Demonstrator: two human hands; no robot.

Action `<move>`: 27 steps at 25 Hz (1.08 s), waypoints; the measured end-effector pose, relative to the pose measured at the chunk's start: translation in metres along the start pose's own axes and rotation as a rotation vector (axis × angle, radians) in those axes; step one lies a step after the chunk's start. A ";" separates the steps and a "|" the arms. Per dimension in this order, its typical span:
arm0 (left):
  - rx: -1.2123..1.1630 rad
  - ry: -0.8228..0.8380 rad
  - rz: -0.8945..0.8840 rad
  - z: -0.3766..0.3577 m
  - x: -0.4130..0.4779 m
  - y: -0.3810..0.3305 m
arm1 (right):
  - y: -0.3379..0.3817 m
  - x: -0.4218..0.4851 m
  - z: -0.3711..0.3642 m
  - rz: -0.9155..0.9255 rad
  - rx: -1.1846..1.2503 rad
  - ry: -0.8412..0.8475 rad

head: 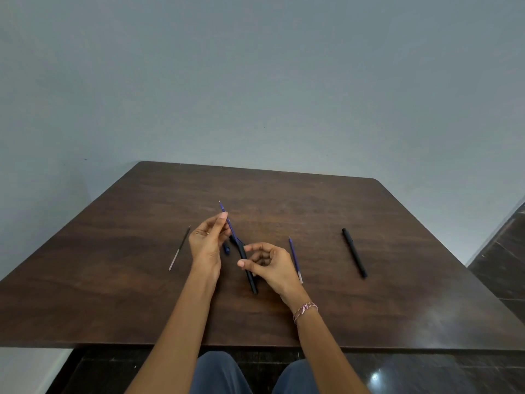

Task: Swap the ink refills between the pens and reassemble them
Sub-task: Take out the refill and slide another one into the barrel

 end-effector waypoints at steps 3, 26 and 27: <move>-0.006 -0.028 -0.018 0.004 0.005 -0.006 | 0.000 0.000 -0.001 0.002 -0.027 0.008; 0.771 -0.333 -0.099 0.083 0.033 -0.083 | 0.003 -0.002 -0.005 0.031 -0.111 0.065; 0.850 -0.344 -0.097 0.086 0.034 -0.086 | 0.002 -0.002 -0.005 0.030 -0.114 0.064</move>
Point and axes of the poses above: each hand's wrist, its own x-axis towards the middle knuckle, its own z-axis out of the back of the hand, y = z × x, the point moved 9 cm from there along x, towards the middle knuckle, and after that the axes turned 7 degrees about z, right-handed, at the moved point
